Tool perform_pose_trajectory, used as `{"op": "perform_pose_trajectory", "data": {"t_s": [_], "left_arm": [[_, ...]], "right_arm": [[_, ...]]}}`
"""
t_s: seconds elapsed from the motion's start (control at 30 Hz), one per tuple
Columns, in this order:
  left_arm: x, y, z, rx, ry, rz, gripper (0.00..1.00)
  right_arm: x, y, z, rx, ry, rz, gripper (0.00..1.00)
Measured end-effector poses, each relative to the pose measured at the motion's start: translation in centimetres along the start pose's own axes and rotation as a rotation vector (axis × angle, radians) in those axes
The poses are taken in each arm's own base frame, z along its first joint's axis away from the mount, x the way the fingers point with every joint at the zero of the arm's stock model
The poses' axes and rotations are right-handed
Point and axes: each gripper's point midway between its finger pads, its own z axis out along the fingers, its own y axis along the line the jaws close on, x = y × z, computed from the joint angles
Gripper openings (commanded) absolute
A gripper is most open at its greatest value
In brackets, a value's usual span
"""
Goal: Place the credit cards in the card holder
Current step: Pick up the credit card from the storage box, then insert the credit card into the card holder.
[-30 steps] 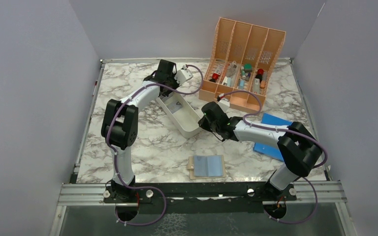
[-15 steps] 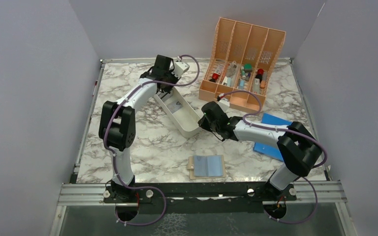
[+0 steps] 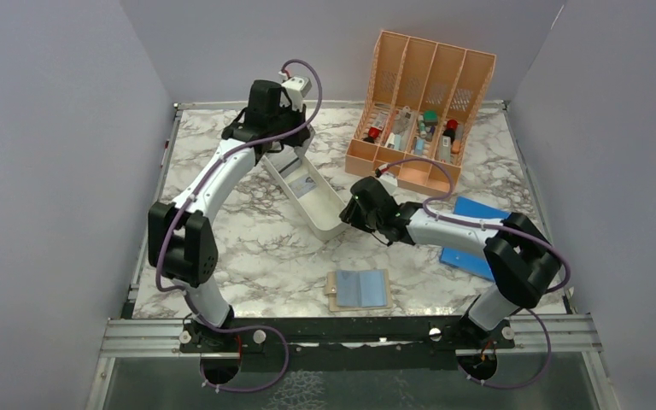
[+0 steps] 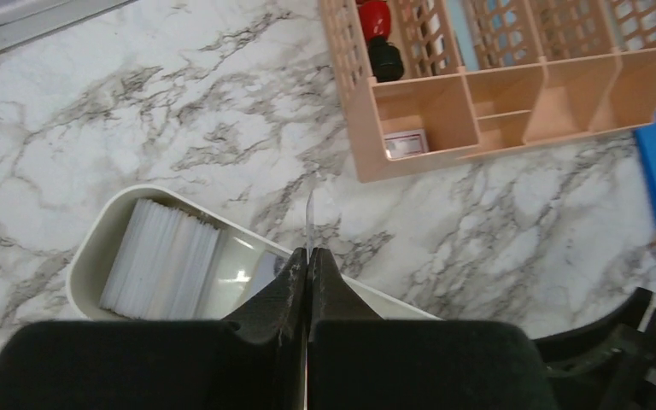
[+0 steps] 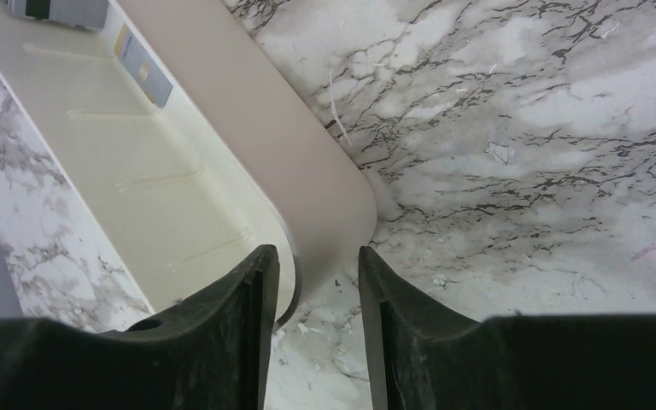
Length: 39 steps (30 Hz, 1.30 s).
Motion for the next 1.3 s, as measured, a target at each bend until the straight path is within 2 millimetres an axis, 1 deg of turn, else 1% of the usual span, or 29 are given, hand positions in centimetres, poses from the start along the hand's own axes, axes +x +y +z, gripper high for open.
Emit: {"op": "perform_pose_trajectory", "data": {"t_s": [0.1,0.17,0.23,0.3,0.33,0.37,0.43,0.5,0.57,0.63,0.77,0.87,0.9,1.0,1.03,1.17,1.3], "left_arm": [[-0.6,-1.7,-1.8,0.055,-0.039,-0.068,0.0],[-0.2,-2.7,-3.1,0.085,-0.056,-0.117,0.0],[0.5,-3.3,-4.2,0.097,-0.071,-0.163,0.0],[1.9,-4.1,-5.8,0.109,-0.088,-0.208,0.03],[2.5,-4.5,-6.5,0.113,-0.092,-0.229,0.02],[2.9,-4.8,-7.4,0.118,-0.102,-0.249,0.0],[3.3,-5.4,-8.7,0.127,-0.129,-0.278,0.0],[4.0,-5.9,-10.1,0.133,-0.154,-0.31,0.0],[5.3,-6.3,-11.0,0.141,-0.165,-0.35,0.0],[6.6,-6.8,-11.5,0.153,-0.167,-0.405,0.0],[9.5,-7.8,-11.6,0.165,-0.122,-0.548,0.0],[10.9,-9.0,-11.7,0.176,-0.093,-0.644,0.0],[11.8,-10.1,-12.0,0.192,-0.077,-0.664,0.0],[13.1,-12.3,-12.5,0.216,-0.063,-0.733,0.0],[13.4,-13.1,-12.7,0.228,-0.059,-0.752,0.0],[15.4,-16.5,-12.7,0.268,-0.015,-0.795,0.0],[18.0,-18.4,-12.2,0.267,0.025,-0.83,0.0]], "right_arm": [[0.1,0.1,-0.7,-0.009,0.018,-0.017,0.57],[-0.1,0.3,-1.4,-0.021,0.022,-0.027,0.62],[-0.4,0.7,-2.2,-0.04,0.023,-0.038,0.67],[-0.7,1.0,-3.1,-0.057,0.024,-0.055,0.69],[-0.8,1.1,-3.6,-0.063,0.026,-0.063,0.71],[-1.0,1.2,-4.2,-0.074,0.028,-0.074,0.73],[-1.2,1.4,-5.3,-0.101,0.031,-0.093,0.74],[-1.0,1.1,-6.6,-0.126,0.042,-0.113,0.74],[-0.5,0.3,-7.6,-0.139,0.061,-0.135,0.74],[0.4,-0.7,-8.5,-0.15,0.089,-0.159,0.73],[2.8,-3.4,-10.0,-0.162,0.164,-0.217,0.71],[4.2,-5.3,-10.8,-0.157,0.209,-0.243,0.69],[4.7,-5.8,-11.0,-0.153,0.223,-0.253,0.67],[5.7,-7.3,-11.5,-0.146,0.255,-0.272,0.63],[6.3,-8.1,-11.6,-0.135,0.274,-0.282,0.61],[7.2,-9.1,-11.6,-0.119,0.306,-0.288,0.54],[8.2,-9.7,-11.7,-0.121,0.346,-0.287,0.49]]}}
